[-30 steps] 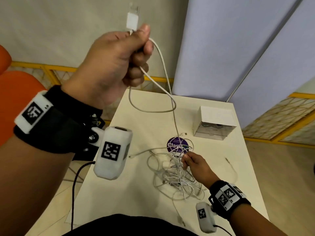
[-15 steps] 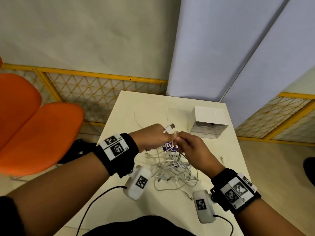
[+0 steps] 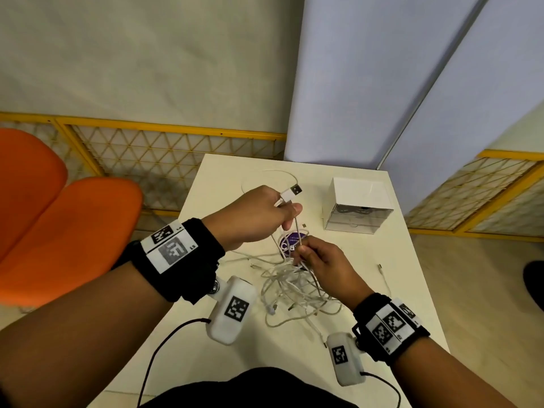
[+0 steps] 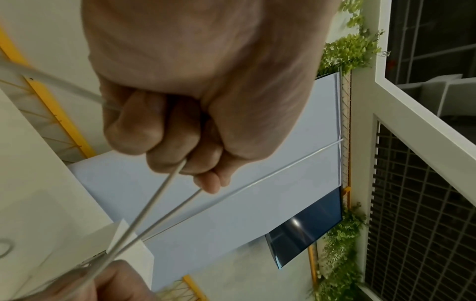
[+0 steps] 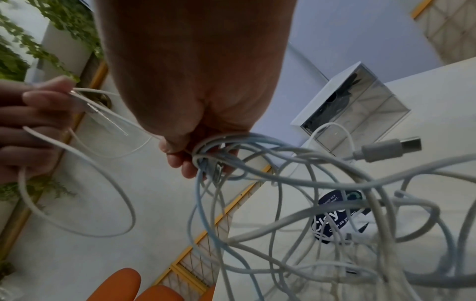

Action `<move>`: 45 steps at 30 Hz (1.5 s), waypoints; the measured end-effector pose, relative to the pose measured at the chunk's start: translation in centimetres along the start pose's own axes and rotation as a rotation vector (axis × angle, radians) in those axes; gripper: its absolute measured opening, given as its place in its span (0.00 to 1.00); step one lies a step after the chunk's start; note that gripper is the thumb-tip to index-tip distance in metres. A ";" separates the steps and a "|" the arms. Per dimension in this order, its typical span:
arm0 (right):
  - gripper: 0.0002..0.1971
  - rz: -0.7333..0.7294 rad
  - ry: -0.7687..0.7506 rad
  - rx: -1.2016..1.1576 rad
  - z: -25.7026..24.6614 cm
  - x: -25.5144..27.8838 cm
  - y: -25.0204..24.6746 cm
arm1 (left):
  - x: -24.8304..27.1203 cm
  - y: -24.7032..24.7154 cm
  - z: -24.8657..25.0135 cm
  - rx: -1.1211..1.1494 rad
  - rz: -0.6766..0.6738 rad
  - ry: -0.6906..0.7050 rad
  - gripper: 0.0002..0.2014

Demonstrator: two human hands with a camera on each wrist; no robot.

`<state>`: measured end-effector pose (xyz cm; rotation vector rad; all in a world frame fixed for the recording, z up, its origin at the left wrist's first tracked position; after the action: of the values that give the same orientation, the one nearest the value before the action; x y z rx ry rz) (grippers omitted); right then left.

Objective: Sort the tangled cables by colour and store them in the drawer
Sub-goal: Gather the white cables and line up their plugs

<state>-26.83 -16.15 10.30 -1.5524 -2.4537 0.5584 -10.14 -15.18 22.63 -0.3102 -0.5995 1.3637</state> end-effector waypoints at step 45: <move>0.14 -0.310 0.527 -0.470 3.3 0.7 4.9 | -0.8 1.8 -3.2 0.394 -0.202 -0.070 0.17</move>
<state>-24.21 -14.31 5.30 -1.1953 -2.4067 -0.4558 -9.88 -15.17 18.84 0.1141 -0.3952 1.2672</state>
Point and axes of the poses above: each hand's wrist, its own x-axis away from the middle knuckle, its own y-axis out of the palm, z = x × y, the point moved 4 cm from there along -x, towards the middle knuckle, and after that the axes turned 2 degrees about z, right-handed, at the moved point
